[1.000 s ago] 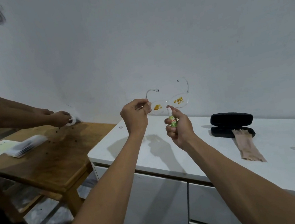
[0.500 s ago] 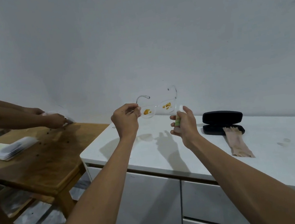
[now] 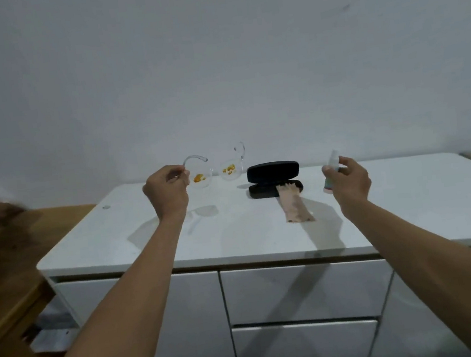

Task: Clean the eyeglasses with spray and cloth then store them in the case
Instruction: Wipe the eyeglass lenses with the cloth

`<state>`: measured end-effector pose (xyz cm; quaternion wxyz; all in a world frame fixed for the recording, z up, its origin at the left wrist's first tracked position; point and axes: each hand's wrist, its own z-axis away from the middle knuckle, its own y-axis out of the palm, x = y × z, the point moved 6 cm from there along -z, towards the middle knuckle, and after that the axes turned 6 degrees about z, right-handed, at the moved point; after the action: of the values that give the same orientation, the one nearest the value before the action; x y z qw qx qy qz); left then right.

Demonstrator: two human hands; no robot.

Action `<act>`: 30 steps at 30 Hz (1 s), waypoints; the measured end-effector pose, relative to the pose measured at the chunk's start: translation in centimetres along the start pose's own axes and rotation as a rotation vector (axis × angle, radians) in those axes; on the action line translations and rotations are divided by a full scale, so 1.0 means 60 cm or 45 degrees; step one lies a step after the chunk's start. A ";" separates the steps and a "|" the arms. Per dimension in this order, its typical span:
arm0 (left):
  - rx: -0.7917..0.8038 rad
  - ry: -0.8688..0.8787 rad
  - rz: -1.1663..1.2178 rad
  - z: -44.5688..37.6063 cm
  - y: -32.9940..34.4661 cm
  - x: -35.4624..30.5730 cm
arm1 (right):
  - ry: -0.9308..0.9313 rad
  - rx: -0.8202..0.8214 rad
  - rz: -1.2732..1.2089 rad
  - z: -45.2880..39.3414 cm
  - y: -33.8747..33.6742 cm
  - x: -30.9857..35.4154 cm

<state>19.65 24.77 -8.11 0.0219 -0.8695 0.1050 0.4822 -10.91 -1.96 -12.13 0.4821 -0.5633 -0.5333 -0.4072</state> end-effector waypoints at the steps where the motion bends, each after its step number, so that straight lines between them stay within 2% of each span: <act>1: 0.017 -0.004 0.006 0.008 0.012 0.000 | 0.017 -0.024 0.026 -0.005 -0.021 -0.012; 8: 0.108 -0.011 0.056 0.058 0.075 -0.003 | 0.083 -0.105 0.192 -0.009 -0.109 -0.066; 15: 0.116 -0.040 0.065 0.067 0.085 -0.003 | 0.074 -0.092 0.337 -0.004 -0.120 -0.092; 18: 0.106 -0.039 0.073 0.065 0.079 -0.004 | -0.079 -0.257 0.544 0.007 -0.119 -0.063; 21: 0.095 -0.036 0.067 0.063 0.073 -0.006 | -0.465 -0.440 0.719 0.032 -0.100 0.003; 24: 0.089 -0.047 0.071 0.060 0.068 -0.004 | -0.738 -0.244 0.678 0.047 -0.046 0.043; 28: 0.084 -0.053 0.083 0.061 0.062 -0.001 | -0.656 0.410 0.781 0.056 0.053 0.026; 30: 0.087 -0.047 0.067 0.062 0.058 0.000 | -0.595 0.618 0.930 0.063 0.088 0.010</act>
<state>15.84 21.89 -9.91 0.0407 -0.8561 0.1437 0.4948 -5.82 2.03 -12.90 0.5781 -0.6611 -0.4742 0.0614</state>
